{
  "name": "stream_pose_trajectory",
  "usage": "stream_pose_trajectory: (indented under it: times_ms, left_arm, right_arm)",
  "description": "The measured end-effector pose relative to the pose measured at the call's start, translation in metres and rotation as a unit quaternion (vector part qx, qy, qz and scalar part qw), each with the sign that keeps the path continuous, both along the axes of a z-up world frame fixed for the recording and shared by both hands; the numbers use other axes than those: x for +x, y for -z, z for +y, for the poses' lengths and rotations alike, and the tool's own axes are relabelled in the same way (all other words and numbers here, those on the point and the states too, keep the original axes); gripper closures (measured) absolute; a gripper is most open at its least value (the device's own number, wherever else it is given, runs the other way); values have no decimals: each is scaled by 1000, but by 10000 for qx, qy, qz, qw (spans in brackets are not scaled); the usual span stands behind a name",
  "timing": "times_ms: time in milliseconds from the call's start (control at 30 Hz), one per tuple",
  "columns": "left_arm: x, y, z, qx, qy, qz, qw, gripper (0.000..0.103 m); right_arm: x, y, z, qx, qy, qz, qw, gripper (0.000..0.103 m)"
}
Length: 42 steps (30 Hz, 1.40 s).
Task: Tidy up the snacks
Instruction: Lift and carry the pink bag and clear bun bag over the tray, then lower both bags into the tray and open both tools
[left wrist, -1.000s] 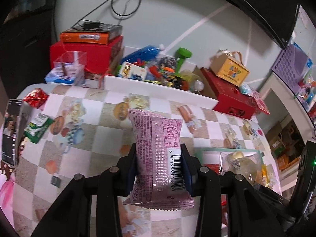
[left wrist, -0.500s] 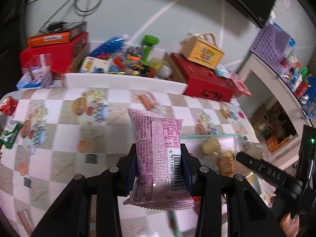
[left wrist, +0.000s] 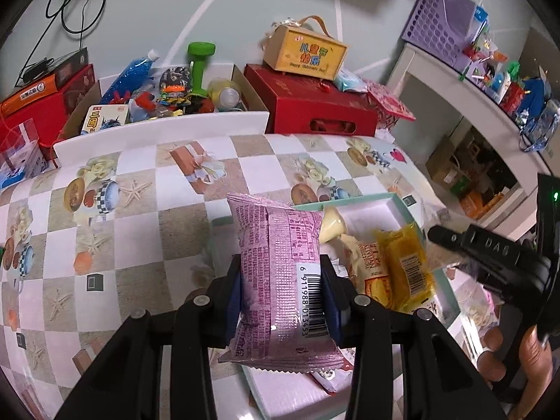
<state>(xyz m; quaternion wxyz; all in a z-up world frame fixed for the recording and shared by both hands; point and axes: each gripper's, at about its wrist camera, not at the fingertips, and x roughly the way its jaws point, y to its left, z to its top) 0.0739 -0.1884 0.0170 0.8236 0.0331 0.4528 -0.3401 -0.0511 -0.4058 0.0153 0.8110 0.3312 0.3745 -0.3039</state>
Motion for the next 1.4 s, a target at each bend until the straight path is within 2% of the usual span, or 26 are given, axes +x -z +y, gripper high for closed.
stream_pose_trajectory:
  times_ms: [300,467,733,1000,1400]
  left_arm:
    - [12,19,-15,126,-44,-11,9999,62]
    - [20,32,-26,196,-19,-4,9998,62]
    - [30,46,-35,291,-71,50,9995,62]
    - [30,52,-38,381,-36,53,9993,61]
    - [31,53,-39,424,-32,78,9991,59]
  right_arm:
    - [48,13,-5,60,-431,-198,9989,40]
    - [71,18,-7,-184,-647,-38,9977,40]
    - [97,37,-19,-224,-829,284,9959,40]
    - [94,56,-18,-105,-926,592,9939,40]
    - [75,54,-14,-5,-851,896,9923,38]
